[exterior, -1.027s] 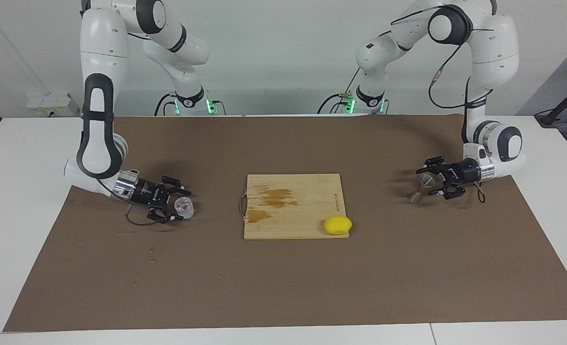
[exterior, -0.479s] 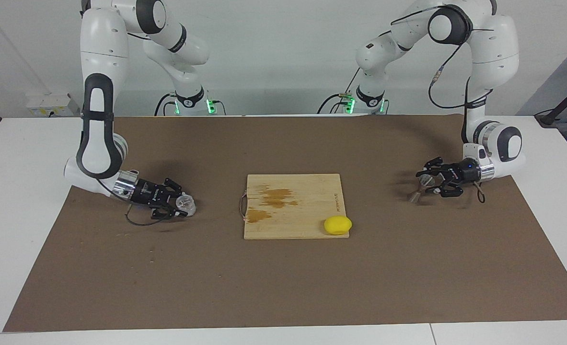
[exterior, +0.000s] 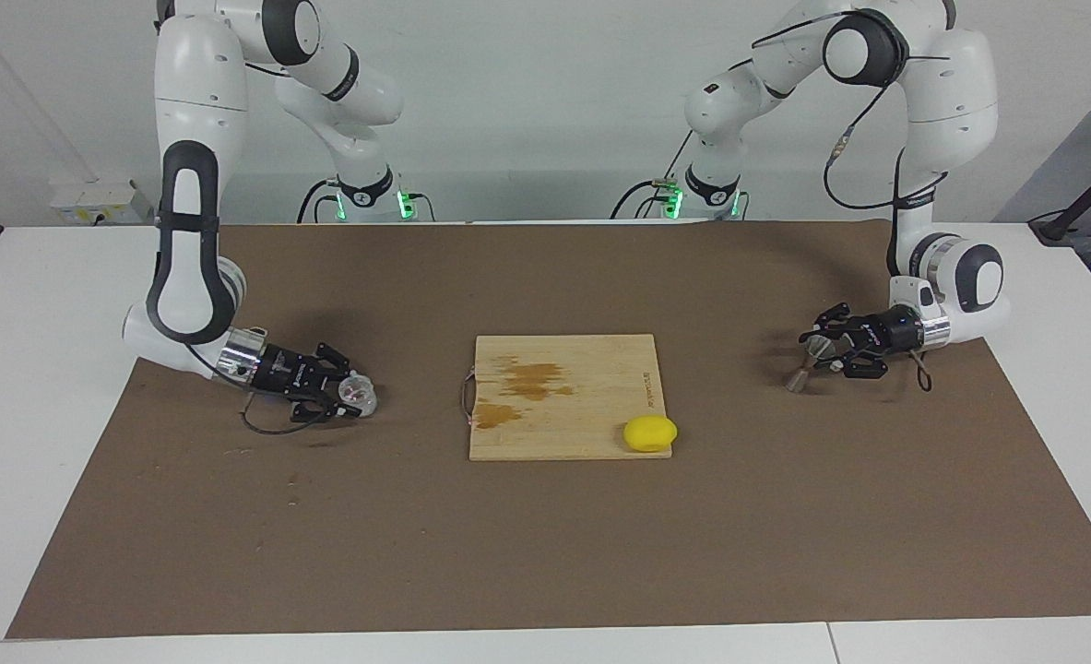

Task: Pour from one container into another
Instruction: 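Move the left gripper to the dark cup while the right gripper reaches the glass, then grasp the dark cup with the left gripper while the right gripper grasps the glass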

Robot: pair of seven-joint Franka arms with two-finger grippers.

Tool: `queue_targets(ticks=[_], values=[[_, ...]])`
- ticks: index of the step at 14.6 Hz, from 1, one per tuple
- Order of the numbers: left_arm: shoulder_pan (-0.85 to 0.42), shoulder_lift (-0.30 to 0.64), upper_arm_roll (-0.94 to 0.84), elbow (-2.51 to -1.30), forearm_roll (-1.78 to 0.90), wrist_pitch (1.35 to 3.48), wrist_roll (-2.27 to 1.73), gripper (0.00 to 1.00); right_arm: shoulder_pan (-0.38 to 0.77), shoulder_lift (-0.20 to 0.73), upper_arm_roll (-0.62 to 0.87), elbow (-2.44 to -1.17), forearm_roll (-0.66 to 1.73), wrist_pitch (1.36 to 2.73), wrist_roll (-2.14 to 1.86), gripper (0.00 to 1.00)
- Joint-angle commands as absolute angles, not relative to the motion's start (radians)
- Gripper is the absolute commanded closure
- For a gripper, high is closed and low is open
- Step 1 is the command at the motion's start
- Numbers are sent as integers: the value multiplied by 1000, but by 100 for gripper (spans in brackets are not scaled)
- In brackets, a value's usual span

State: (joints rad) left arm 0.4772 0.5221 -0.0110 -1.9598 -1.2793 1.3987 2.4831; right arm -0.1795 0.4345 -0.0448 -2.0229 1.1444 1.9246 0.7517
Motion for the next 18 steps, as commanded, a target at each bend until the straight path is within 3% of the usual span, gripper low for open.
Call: queue_targets(ticks=[1, 9, 18], values=[[462, 526, -5, -1962, -1310, 1397, 2502, 64, -183, 397, -41, -2023, 1147, 1919, 739, 100], [393, 502, -26, -1950, -1353, 1382, 2450, 64, -166, 261, -41, -2045, 1149, 1917, 827, 100], [213, 335, -26, -2046, -1414, 1449, 2327, 64, -46, 190, -43, -2075, 1147, 1922, 1001, 100]])
